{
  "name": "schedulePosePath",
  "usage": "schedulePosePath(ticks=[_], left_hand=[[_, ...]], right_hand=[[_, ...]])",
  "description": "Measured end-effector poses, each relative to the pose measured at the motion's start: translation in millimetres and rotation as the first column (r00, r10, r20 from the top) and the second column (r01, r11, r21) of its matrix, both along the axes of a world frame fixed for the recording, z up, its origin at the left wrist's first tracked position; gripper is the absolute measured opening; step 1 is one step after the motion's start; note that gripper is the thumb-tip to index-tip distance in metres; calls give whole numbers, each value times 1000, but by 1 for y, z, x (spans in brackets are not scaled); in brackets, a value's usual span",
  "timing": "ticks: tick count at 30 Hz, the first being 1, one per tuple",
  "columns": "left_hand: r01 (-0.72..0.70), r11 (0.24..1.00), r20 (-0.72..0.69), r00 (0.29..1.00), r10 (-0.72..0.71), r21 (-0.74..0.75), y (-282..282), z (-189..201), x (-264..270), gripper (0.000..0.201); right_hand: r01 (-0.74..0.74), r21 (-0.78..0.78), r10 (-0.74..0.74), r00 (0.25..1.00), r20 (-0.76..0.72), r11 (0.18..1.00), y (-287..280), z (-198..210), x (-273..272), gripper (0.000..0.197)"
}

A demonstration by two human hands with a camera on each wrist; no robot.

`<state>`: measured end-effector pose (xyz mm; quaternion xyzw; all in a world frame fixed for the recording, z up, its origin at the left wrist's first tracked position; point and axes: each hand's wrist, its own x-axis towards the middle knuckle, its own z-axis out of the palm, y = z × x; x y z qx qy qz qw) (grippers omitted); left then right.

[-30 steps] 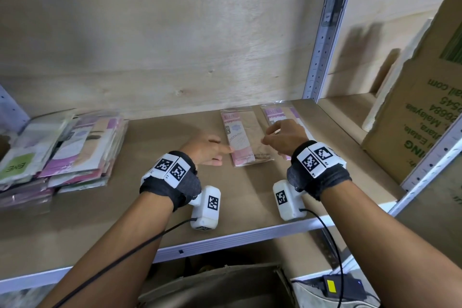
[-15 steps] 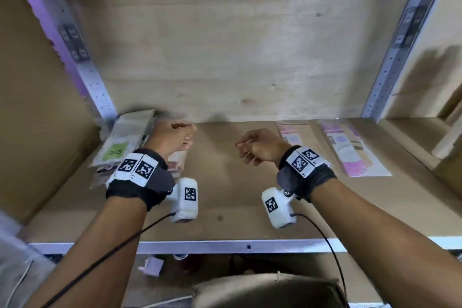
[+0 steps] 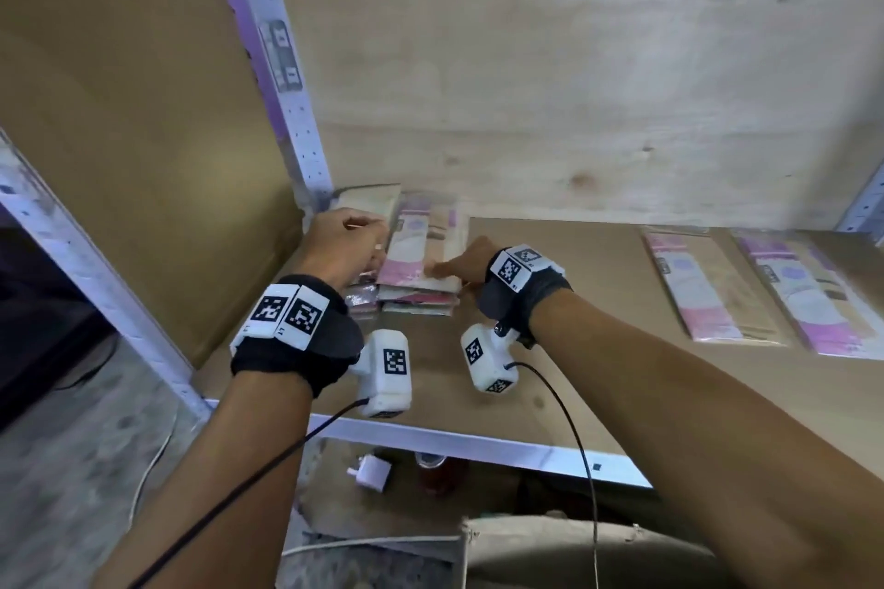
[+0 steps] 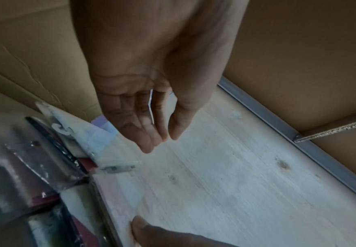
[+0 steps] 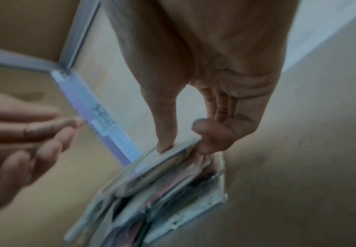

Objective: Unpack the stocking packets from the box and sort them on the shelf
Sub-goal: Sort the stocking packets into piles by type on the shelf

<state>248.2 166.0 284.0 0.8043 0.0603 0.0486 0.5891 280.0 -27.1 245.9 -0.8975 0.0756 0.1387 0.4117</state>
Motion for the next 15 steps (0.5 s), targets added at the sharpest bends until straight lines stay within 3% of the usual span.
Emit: schedulePosePath(ticks=[7,13,15], left_hand=[[52,999,-73,996,-53,-16,-30,-3,-7,2],[212,975,-221,950,-222,-68,-74,-15,-17,10],[194,973,-256,941,-221,-128,-89,-16,-18,32]], right_hand=[[9,359,-1,1000,-21,933,-50,7,-31,17],[23,603,-39,999,14,797,-122,9,-80,21],[12,627,-40,999,31,779,-148,9,-96,17]])
